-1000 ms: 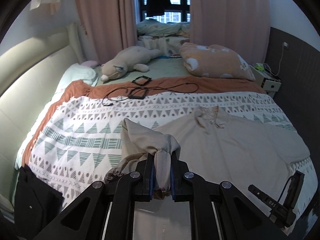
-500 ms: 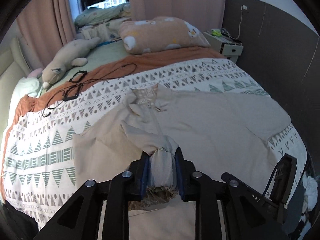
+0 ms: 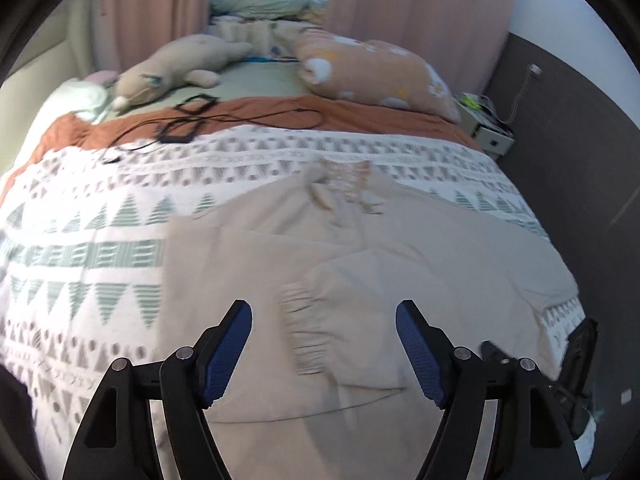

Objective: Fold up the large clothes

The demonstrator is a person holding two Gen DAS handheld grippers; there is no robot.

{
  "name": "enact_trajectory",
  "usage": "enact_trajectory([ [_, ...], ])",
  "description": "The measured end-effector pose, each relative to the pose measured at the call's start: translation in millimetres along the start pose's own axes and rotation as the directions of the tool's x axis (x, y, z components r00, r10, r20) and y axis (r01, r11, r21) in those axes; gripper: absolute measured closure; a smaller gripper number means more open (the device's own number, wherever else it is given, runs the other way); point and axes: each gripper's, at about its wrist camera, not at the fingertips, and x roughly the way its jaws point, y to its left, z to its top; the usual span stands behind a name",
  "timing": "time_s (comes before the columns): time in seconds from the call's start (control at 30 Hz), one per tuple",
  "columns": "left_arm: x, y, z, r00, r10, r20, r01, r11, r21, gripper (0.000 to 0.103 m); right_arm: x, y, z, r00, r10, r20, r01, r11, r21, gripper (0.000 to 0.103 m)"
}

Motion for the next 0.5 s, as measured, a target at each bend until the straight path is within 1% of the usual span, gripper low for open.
enact_trajectory([
  [0.1,-2.8,39.8,-16.0,0.998,0.065,0.006,-0.064,0.996,-0.06,0.028,10.4,21.3,-7.8,1.0,0.007,-0.023,-0.009,0.997,-0.074,0.056],
  [0.27,-0.7,101.9,-51.5,0.991,0.13,-0.015,-0.131,0.981,-0.145,0.028,28.8,59.8,-26.0,0.998,0.006,-0.058,-0.018,0.979,-0.203,0.056],
  [0.37,6.3,128.6,-72.7,0.987,0.154,-0.04,-0.159,0.973,-0.17,0.028,42.3,78.3,-37.2,0.996,-0.012,-0.086,-0.011,0.965,-0.263,0.055],
  [0.4,8.6,138.6,-79.5,0.987,0.153,-0.05,-0.16,0.972,-0.174,0.028,46.1,82.9,-41.1,0.995,-0.024,-0.094,-0.003,0.961,-0.277,0.053],
  [0.47,16.4,150.4,-93.3,0.986,0.15,-0.074,-0.161,0.971,-0.179,0.029,54.7,93.9,-49.0,0.994,-0.057,-0.098,0.023,0.95,-0.31,0.036],
  [0.5,19.9,155.4,-98.5,0.986,0.145,-0.081,-0.158,0.971,-0.179,0.029,57.7,99.0,-53.1,0.993,-0.072,-0.093,0.037,0.943,-0.329,0.033],
])
